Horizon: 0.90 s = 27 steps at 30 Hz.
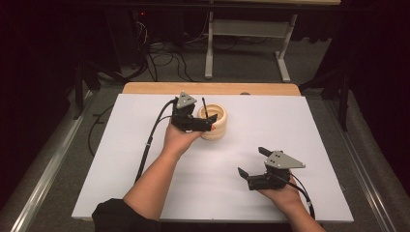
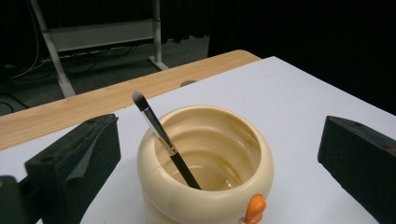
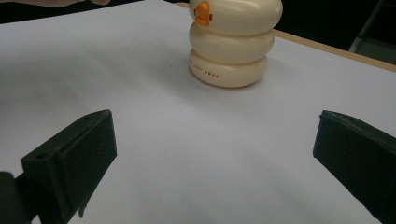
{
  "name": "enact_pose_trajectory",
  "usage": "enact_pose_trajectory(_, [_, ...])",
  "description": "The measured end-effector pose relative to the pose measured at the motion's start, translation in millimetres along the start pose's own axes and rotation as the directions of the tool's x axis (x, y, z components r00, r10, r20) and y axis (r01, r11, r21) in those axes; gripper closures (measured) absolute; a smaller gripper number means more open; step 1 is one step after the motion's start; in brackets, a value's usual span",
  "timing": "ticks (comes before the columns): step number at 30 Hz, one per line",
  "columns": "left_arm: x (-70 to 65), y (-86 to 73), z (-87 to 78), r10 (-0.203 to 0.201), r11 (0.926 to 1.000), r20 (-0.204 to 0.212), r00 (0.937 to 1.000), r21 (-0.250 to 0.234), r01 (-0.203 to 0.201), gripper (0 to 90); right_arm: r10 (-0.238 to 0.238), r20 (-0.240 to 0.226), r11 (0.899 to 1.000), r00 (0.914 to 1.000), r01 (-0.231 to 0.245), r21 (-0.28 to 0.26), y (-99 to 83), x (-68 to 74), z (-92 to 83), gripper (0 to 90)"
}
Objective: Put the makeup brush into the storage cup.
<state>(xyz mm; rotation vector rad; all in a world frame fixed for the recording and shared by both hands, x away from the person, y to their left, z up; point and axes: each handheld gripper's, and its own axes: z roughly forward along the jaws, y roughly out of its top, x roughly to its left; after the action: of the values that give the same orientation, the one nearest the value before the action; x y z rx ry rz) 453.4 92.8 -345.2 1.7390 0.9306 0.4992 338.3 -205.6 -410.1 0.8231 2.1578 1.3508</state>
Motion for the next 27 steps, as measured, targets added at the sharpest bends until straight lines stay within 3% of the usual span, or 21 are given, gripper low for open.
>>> enact_pose_trajectory(18, [5.9, -16.6, -20.0, -0.020, 0.9998, 0.004, 0.9998, 0.008, 0.020, 0.0, 0.002, 0.001, 1.000, 1.0000, -0.002, 0.010, -1.3, 2.5, -0.5, 0.8])
enact_pose_trajectory(27, [7.2, -29.2, -41.8, -0.018, 0.9998, 0.004, 0.9998, -0.002, 0.018, 0.0, 0.008, 0.007, 1.000, 0.9999, -0.008, 0.005, -2.0, -0.2, -2.0, 0.8])
